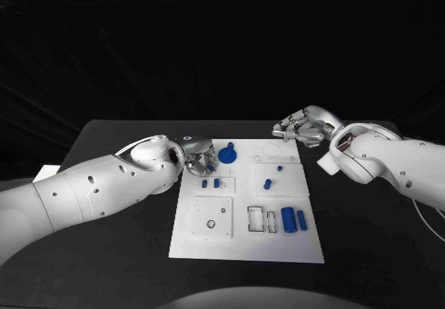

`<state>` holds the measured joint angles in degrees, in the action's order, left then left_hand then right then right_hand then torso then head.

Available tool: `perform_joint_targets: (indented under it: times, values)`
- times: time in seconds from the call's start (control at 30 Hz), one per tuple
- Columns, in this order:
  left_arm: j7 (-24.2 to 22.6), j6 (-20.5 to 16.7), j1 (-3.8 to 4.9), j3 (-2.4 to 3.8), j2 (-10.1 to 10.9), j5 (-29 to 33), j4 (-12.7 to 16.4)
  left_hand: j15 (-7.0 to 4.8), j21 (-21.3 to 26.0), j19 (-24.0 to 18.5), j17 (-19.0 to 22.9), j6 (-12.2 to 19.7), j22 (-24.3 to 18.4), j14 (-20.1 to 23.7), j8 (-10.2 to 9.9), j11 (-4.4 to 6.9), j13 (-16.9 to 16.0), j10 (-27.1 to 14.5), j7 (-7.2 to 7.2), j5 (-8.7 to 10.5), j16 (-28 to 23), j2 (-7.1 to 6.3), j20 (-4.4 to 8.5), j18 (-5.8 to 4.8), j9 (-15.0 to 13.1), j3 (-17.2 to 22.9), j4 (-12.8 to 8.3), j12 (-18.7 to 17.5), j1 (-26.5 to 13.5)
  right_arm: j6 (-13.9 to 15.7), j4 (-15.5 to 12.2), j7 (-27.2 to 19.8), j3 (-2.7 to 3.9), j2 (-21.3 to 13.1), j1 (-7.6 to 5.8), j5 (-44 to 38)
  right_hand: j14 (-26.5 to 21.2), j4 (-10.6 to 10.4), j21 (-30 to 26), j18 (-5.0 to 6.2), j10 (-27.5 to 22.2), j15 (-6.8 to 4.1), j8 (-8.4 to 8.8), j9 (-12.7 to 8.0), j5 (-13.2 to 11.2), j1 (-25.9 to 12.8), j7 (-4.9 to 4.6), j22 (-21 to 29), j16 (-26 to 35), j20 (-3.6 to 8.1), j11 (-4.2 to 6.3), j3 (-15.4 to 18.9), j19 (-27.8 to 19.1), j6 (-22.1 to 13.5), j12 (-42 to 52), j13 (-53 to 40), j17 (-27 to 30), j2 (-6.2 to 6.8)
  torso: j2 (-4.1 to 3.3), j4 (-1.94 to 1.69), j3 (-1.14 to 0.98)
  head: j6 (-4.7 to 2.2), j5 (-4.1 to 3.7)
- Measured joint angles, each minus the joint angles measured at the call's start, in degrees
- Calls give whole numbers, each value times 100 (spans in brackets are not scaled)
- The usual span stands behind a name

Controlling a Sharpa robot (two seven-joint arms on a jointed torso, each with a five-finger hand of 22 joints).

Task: Assemble the parts on the task board

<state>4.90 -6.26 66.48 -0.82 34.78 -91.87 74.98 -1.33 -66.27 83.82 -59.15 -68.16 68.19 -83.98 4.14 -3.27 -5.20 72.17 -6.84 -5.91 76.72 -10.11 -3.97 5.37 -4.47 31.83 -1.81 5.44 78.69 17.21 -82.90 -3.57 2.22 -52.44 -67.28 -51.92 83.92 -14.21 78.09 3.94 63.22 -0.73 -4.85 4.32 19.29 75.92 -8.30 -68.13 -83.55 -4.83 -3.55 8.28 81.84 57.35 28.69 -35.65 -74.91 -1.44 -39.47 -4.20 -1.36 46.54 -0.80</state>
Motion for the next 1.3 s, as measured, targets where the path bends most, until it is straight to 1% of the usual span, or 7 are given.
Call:
perform_joint_targets:
  times: [0.73,1.3]
  values:
    - [4,42,0,0,-34,2,-19,0,0,0,0,0,15,0,0,0,-5,0,0,0,0,0,0,0,-3,0,0,0,0,0,-5,-1,0,0,0,1,0,0,0,0,0,0,0,0,0,0,0,0,0,0,0,0,0,0,1,-1,1,0,-1,3,1,16,0]
    - [8,42,0,-1,-33,7,-27,0,-23,0,33,0,37,0,0,4,-10,4,0,0,0,0,0,-1,-2,0,0,0,0,0,-4,-3,0,1,0,2,0,0,0,0,0,0,0,0,0,1,0,0,0,0,0,0,0,0,1,-1,-4,0,1,3,1,11,-7]
